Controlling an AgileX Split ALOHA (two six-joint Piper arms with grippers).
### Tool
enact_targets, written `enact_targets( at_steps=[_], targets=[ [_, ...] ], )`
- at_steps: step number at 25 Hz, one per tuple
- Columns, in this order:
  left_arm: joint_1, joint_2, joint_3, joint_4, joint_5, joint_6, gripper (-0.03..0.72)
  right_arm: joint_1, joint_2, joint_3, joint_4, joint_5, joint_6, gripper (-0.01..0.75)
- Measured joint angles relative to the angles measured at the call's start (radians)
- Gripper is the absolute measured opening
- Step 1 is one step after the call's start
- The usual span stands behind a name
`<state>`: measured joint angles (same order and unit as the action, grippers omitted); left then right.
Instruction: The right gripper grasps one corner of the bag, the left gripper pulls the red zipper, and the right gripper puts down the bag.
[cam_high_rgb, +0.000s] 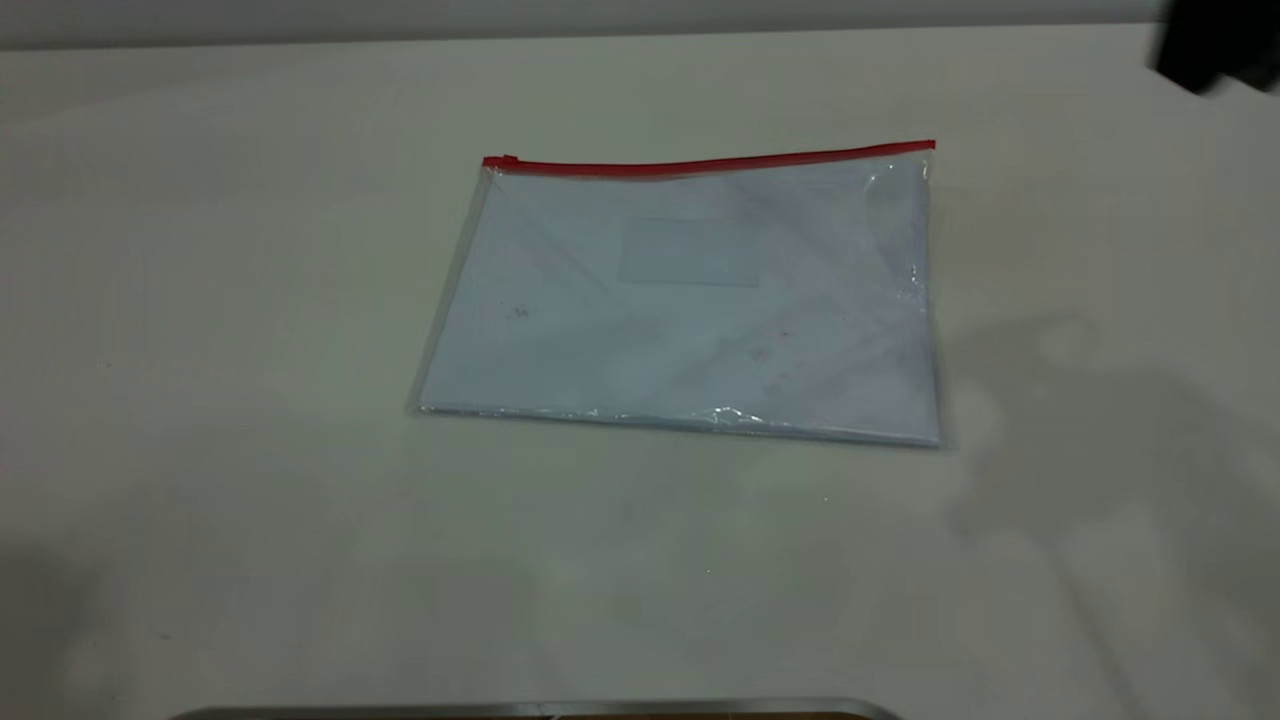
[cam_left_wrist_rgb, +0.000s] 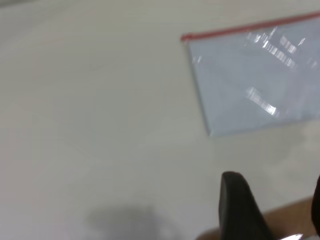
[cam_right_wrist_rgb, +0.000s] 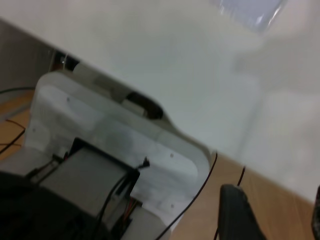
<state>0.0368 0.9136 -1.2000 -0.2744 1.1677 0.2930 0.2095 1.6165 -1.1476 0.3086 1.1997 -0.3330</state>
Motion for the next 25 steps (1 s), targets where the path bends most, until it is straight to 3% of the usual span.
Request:
enact_targets(
  at_steps=[9,14,19,25],
  targets=[
    [0.0,-0.324,0.385,0.044,0.0,-0.004,0.416,0.0,-0.489,0.378,0.002,0.002,0.026,0.402],
    [0.0,-0.498,0.555,0.072,0.0,-0.005,0.416,0.0,-0.773,0.536,-0.015,-0.059,0.027,0.402],
    [0.0,-0.638,0.676,0.128,-0.004,-0.05,0.416,0.0,-1.044,0.64,-0.042,-0.065,0.051,0.402],
    [0.0,-0.742,0.709,0.146,-0.023,-0.139,0.416,0.0,-1.311,0.665,-0.082,-0.088,0.13,0.402]
  ],
)
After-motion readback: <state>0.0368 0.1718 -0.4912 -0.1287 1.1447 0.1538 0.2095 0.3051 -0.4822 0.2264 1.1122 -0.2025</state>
